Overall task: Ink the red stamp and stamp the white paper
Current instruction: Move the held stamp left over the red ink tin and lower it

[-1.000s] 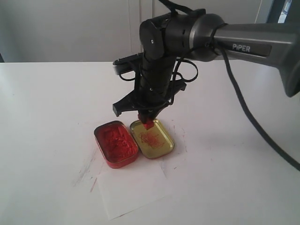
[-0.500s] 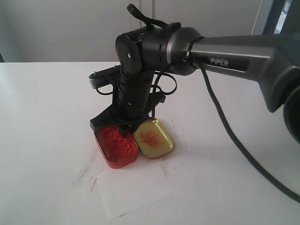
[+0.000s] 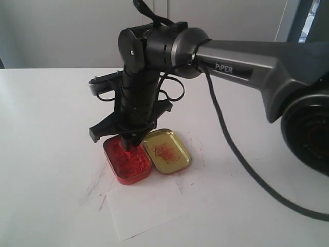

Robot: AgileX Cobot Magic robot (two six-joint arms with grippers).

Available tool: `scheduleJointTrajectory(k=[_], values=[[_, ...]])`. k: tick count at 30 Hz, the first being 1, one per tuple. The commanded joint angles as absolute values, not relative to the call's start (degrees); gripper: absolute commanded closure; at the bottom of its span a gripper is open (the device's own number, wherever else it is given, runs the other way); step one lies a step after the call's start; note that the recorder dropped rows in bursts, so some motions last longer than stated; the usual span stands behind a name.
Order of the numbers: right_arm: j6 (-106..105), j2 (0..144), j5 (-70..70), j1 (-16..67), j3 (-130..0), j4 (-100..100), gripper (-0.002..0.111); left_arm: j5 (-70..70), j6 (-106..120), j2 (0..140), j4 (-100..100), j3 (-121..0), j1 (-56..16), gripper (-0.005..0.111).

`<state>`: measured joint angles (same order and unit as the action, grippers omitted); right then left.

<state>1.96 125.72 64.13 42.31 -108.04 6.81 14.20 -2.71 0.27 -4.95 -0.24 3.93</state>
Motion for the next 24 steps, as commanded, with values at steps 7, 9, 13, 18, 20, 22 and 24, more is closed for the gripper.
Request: scheduleJointTrajectory(k=[7,9,13,18,20,22,24], values=[[1.0,128.6,64.7,42.3,-109.4,7.8,0.108,14.4,-2.7,0.0,-5.5,0.0,3.9,0.107],[1.0,129.3,64.8,42.3,-109.4,7.8,0.108,14.4,-2.7,0.0,-5.5,0.0,3.9,0.107],[1.0,130.2,64.8,42.3,-109.4,7.8,0.108,14.4,-2.7,0.0,-5.5,0.0,3.9,0.107],[1.0,130.3,64.6,42.2,-109.4,7.7,0.108,14.4,-2.7,0.0,-5.5,0.0,3.9,0.107],[1.0,130.5,64.5,42.2,-109.4,7.7,0.108,14.4,-2.7,0.0,-5.5,0.0,3.9,0.107],[0.7,130.4,64.5,42.2,-109.4,7.7,0.108,14.4,-2.7,0.0,-5.5,0.0,3.9,0.107],[0.5,130.4,64.5,42.2,-109.4,7.7,0.108,14.4,-2.7,0.0,-5.5,0.0,3.9,0.107]])
